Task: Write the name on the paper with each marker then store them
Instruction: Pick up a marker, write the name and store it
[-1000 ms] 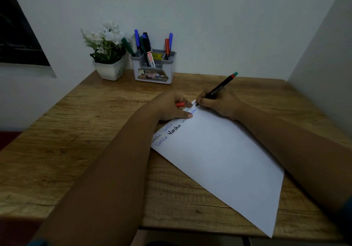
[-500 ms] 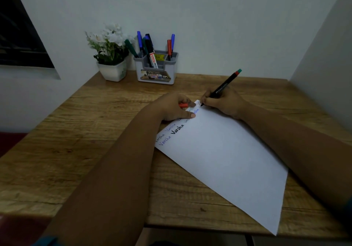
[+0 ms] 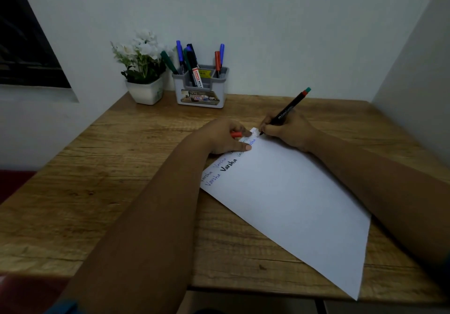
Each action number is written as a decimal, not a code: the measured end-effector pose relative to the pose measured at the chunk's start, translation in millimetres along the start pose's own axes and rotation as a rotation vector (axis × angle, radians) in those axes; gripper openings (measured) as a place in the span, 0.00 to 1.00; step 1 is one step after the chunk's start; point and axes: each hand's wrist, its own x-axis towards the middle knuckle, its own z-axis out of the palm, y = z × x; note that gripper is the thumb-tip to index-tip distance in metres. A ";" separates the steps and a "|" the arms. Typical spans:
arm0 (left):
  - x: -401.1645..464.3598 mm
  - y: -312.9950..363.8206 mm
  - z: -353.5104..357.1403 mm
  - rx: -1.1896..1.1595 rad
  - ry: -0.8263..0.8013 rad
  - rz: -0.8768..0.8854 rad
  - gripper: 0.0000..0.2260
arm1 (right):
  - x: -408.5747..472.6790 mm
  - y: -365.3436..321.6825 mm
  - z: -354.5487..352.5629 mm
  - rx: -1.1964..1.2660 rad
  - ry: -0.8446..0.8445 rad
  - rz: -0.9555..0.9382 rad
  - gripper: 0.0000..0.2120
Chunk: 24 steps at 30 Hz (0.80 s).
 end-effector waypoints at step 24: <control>-0.1 1.0 1.2 -0.027 -0.001 -0.024 0.19 | -3.2 -5.8 -1.5 0.213 0.024 0.049 0.10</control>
